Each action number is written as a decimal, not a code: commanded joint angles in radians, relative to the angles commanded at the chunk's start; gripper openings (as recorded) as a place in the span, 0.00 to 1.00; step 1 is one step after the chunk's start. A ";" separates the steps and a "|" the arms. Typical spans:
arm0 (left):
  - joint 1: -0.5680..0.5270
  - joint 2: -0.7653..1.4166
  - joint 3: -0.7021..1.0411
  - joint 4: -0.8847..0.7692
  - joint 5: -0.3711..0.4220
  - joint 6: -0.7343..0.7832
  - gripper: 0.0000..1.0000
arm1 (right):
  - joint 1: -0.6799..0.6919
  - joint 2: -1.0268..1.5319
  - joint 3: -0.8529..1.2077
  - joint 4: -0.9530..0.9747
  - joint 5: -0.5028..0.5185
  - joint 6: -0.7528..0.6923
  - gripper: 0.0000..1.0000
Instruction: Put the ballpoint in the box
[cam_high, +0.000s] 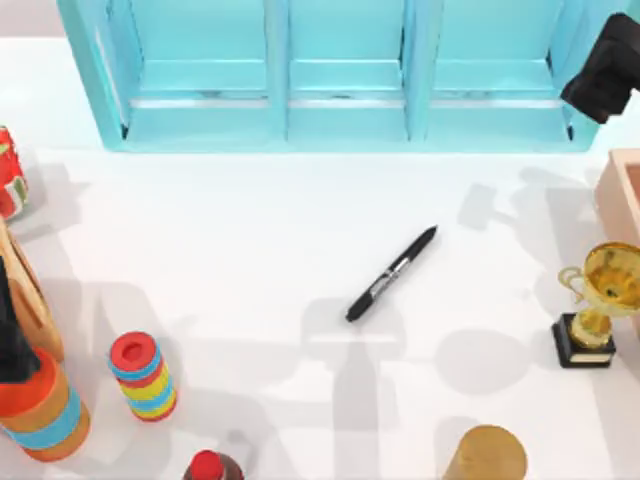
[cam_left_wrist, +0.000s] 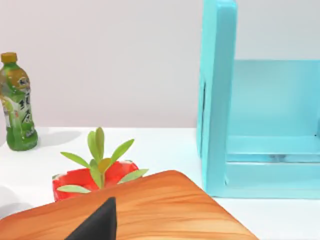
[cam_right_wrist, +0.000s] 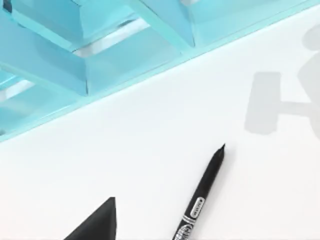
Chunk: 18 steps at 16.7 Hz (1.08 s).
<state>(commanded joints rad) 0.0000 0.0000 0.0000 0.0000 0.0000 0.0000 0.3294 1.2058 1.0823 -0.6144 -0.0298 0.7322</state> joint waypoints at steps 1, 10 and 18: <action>0.000 0.000 0.000 0.000 0.000 0.000 1.00 | 0.024 0.099 0.088 -0.043 -0.001 0.057 1.00; 0.000 0.000 0.000 0.000 0.000 0.000 1.00 | 0.189 0.864 0.698 -0.426 0.006 0.461 1.00; 0.000 0.000 0.000 0.000 0.000 0.000 1.00 | 0.222 1.025 0.813 -0.538 0.010 0.544 1.00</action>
<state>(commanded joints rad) 0.0000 0.0000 0.0000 0.0000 0.0000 0.0000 0.5515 2.2307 1.8953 -1.1523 -0.0194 1.2758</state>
